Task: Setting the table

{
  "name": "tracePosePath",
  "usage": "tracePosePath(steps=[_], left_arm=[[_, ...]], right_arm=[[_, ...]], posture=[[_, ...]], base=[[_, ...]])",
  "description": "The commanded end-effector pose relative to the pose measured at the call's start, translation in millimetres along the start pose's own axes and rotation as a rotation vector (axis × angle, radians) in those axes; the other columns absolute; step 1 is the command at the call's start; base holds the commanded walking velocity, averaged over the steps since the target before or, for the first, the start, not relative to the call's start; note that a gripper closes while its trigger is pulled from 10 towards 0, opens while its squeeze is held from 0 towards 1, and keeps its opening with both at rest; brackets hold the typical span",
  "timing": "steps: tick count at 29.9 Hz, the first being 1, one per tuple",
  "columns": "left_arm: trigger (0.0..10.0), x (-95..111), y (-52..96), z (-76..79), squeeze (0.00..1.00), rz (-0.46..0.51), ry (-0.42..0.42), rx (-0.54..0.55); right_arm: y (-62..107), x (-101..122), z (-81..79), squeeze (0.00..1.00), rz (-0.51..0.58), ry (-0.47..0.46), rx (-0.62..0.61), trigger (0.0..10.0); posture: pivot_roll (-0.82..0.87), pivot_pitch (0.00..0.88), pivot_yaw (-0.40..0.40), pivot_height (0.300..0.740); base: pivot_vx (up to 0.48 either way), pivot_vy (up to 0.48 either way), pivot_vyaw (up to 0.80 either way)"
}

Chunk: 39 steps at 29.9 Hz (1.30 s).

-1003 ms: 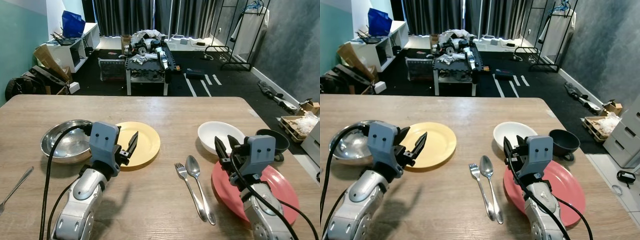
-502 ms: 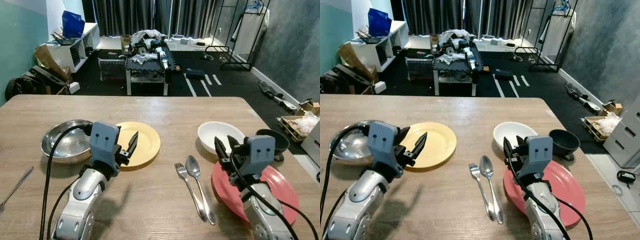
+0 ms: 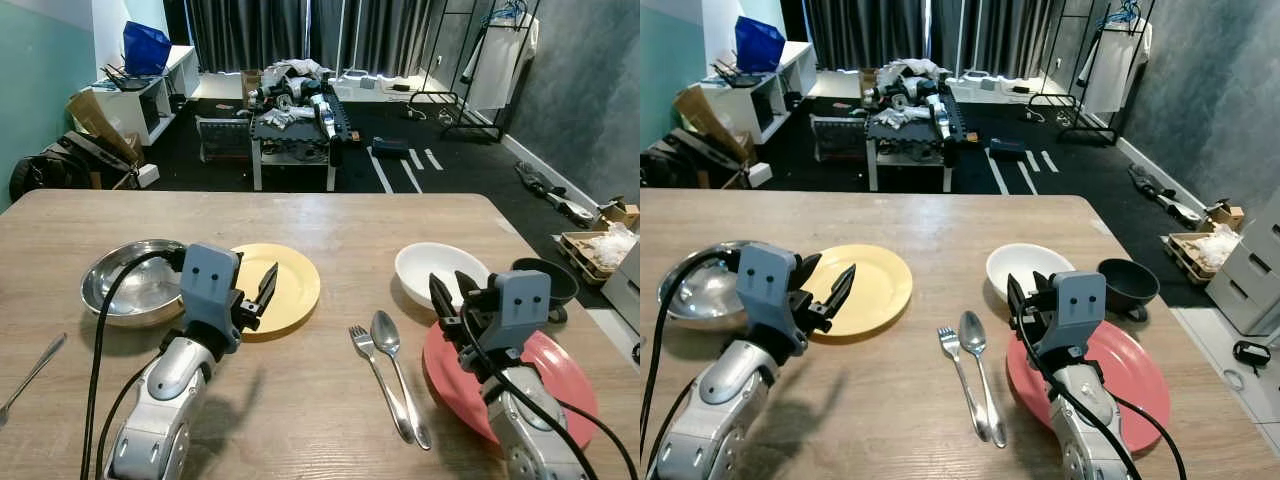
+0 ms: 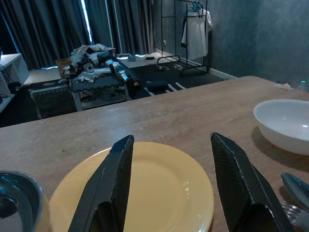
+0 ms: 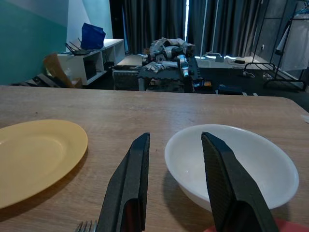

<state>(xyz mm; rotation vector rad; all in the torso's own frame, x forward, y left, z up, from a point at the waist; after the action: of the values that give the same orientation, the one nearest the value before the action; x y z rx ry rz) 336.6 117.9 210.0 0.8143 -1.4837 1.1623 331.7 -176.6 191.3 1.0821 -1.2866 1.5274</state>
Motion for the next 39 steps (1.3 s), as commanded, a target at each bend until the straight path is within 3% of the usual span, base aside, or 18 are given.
tracePosePath(steps=[1, 39], left_arm=[[10.0, -4.8, -0.8, 3.3, 0.00, -0.014, -0.002, -0.012], [10.0, -4.9, -2.1, 4.2, 0.00, -0.013, -0.002, -0.016]], right_arm=[[1.9, 0.6, 4.4, 0.00, -0.003, 0.000, -0.013, 10.0], [2.1, -0.6, 4.7, 0.00, -0.010, -0.008, -0.018, 10.0]], posture=[[0.00, 0.000, 0.045, 0.740], [0.00, 0.005, 0.050, 0.740]], base=[[0.000, 0.000, -0.40], [0.000, 0.000, -0.75]])
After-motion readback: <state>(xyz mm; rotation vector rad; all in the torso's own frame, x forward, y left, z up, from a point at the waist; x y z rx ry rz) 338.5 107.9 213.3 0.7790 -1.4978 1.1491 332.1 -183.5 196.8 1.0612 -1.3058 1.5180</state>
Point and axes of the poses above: a point about 5 cm out from each wrist's last joint towards the gripper, its own y axis pointing back from the gripper into the wrist, its own x axis along the axis of the wrist's last joint, z = x × y, the point moved 4 cm from there along -y, pointing out of the wrist towards the gripper, and after that the axes turned 6 degrees about y, right-handed, at the moved point
